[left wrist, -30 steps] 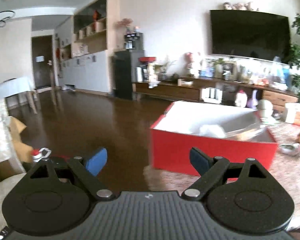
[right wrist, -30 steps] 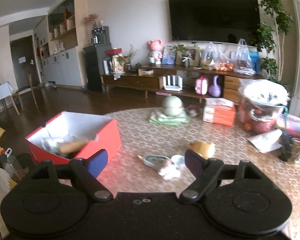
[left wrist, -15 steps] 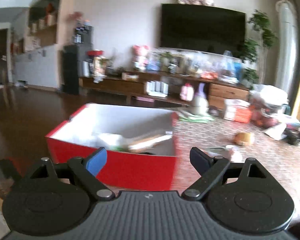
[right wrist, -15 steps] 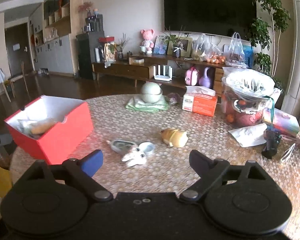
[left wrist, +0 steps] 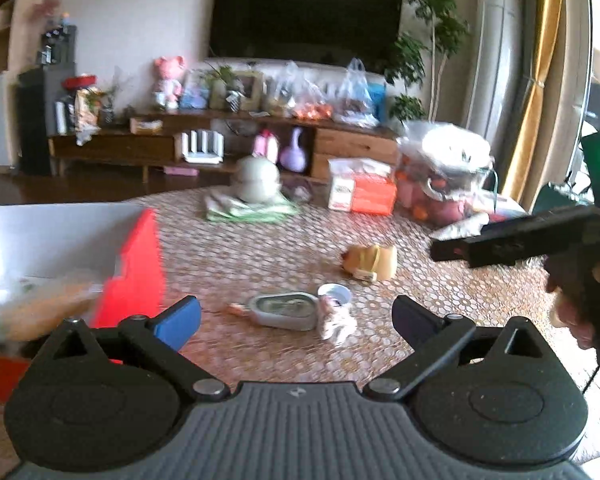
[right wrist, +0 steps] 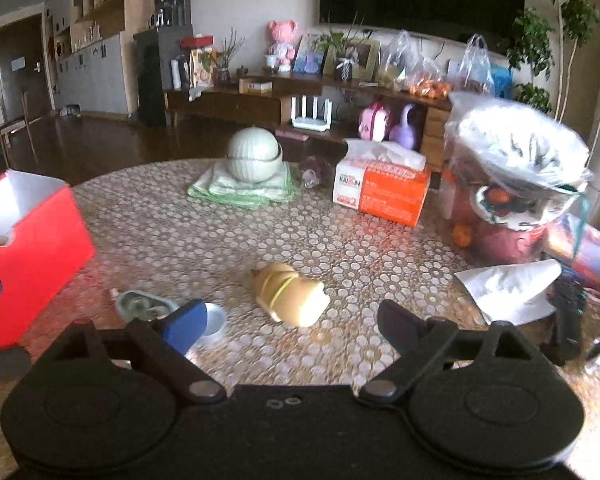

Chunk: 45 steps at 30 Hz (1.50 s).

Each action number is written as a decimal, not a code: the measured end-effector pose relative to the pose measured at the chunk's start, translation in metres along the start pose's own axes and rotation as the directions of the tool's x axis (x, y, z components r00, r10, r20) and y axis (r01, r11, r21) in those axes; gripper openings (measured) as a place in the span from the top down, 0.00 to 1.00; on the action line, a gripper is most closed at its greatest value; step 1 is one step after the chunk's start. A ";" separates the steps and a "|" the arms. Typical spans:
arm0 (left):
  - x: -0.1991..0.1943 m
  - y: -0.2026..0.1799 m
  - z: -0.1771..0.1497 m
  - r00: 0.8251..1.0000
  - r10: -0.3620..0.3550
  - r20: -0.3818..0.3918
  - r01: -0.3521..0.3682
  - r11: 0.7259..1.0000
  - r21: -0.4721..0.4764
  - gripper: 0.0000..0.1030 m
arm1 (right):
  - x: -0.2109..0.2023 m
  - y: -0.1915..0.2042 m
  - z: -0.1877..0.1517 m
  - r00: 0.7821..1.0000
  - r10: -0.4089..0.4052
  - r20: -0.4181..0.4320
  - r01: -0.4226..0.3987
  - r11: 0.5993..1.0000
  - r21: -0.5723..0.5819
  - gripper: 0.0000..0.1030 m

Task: Organize objects
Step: 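Bring both open tools back over the table, then close left tool on the cat-face figure while right tool grasps the yellow toy, then carry the cat-face figure and yellow toy with both tools over the red box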

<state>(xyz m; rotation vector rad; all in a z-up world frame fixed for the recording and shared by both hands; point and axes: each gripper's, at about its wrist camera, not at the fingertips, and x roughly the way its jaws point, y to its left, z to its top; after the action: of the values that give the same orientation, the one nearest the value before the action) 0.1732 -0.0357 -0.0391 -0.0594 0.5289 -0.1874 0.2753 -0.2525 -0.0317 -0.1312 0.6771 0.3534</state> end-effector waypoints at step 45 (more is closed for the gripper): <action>0.083 -0.031 -0.006 0.992 -0.033 -0.123 0.045 0.995 0.089 0.75 | -0.013 0.033 0.000 0.998 0.063 -0.029 -0.061 0.996 0.065 0.57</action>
<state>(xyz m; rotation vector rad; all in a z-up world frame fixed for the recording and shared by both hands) 0.2355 -0.0824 -0.0825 0.0316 0.6402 -0.2546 0.2537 -0.2253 -0.0235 -0.0543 0.7236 0.3897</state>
